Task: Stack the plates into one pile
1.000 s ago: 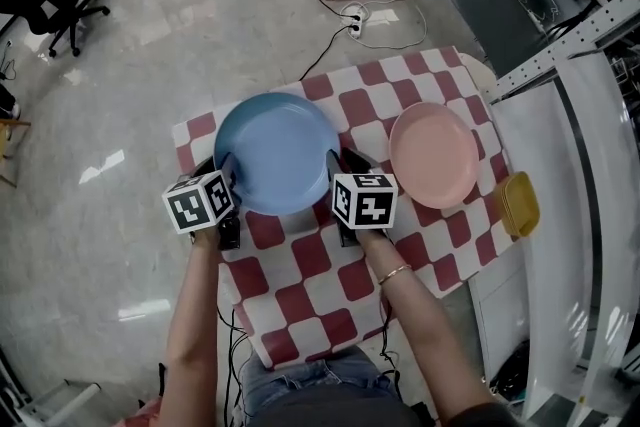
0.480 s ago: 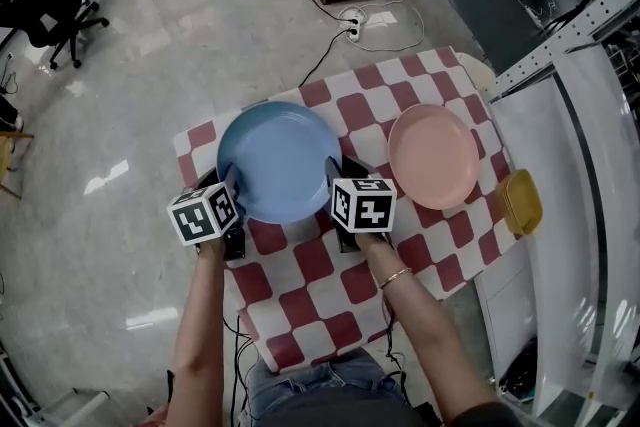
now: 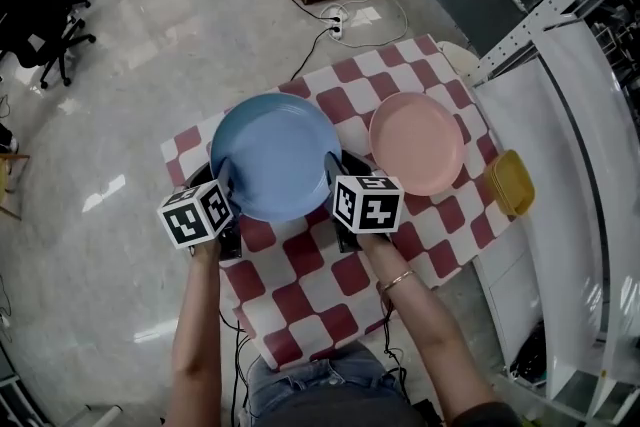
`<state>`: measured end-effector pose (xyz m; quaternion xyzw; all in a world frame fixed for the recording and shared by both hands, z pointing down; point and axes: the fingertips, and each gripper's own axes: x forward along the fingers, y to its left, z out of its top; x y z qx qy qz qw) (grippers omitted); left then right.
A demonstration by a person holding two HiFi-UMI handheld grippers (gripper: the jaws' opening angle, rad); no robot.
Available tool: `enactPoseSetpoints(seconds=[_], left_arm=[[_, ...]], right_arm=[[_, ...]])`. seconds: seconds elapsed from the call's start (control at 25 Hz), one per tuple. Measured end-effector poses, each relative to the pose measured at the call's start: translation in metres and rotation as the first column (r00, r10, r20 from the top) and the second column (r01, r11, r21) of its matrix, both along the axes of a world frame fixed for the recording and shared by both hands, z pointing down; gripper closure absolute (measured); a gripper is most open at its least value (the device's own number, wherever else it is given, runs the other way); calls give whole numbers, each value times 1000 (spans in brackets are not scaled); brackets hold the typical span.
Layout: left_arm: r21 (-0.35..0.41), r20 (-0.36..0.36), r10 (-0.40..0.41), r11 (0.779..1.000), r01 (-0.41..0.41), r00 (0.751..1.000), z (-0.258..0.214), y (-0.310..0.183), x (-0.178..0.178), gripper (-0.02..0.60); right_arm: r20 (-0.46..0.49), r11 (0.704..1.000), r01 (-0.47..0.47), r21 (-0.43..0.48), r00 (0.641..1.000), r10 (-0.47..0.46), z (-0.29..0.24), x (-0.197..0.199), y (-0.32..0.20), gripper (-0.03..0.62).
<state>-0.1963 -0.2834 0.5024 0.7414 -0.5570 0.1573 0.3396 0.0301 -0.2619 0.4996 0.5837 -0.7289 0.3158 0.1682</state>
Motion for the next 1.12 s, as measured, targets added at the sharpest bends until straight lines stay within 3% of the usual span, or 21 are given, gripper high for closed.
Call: enactPoseSetpoints(seconds=[0.32,0.56,1.12], left_arm=[[20,-13,97,995,-97,995,-15,3,50,477],[32,-41,194,981,-193,980,-24,3,108,477],[66,-31,435,899,-432,900,-28,3,266,479]], right_arm=[[12,996,-85,20,996,85,-17,48,22,491],[3,984,-172,43,985,172,-33,100,42,493],[-9,918,-392,66,919,393,-31,236,94,491]])
